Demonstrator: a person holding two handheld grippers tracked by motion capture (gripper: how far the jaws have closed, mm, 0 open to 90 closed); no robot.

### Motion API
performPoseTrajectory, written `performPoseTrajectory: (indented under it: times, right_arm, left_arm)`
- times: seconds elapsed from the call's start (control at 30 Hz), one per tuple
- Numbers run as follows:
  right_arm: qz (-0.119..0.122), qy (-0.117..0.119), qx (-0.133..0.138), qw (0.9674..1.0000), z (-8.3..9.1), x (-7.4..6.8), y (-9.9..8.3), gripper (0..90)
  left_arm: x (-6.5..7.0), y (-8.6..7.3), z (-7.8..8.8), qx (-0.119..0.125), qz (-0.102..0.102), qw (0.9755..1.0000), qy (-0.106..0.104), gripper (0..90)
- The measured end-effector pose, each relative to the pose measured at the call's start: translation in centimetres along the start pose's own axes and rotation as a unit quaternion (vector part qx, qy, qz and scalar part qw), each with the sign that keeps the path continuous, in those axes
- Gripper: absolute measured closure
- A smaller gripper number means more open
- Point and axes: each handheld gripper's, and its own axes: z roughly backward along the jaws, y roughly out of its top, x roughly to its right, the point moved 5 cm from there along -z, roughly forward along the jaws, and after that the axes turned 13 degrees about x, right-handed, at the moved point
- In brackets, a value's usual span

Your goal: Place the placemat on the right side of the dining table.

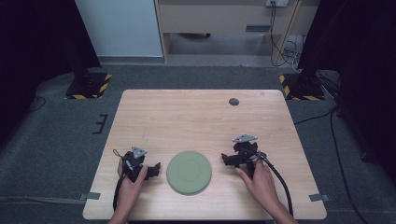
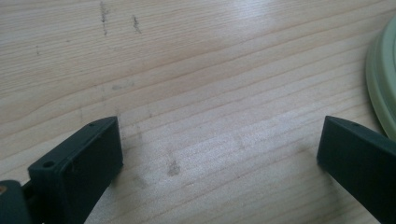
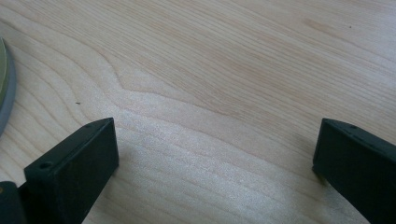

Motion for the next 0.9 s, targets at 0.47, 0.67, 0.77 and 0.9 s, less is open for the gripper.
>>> performPoseTrajectory:
  times: [0.47, 0.67, 0.77, 0.9]
  right_arm:
    - [-0.002, 0.003, -0.003, 1.0000, 0.3, 0.0, 0.0, 5.7]
    - [0.020, 0.036, 0.026, 0.9988, 3.0, -1.5, 0.7, 6.4]
    - [0.031, 0.051, 0.041, 0.9974, 4.2, -2.6, 0.9, 6.5]
    - [0.034, 0.073, 0.038, 0.9961, 4.7, -4.0, 0.6, 6.7]
  left_arm:
    - [0.4, -0.1, 0.4, 0.007, -0.017, 0.9993, -0.033, 1.8]
    - [0.3, -0.4, 1.5, 0.016, -0.021, 0.9984, -0.050, 2.6]
    - [0.5, -0.4, 1.7, 0.014, -0.027, 0.9977, -0.061, 3.2]
    - [1.5, -0.5, 2.0, 0.010, -0.037, 0.9958, -0.083, 3.6]
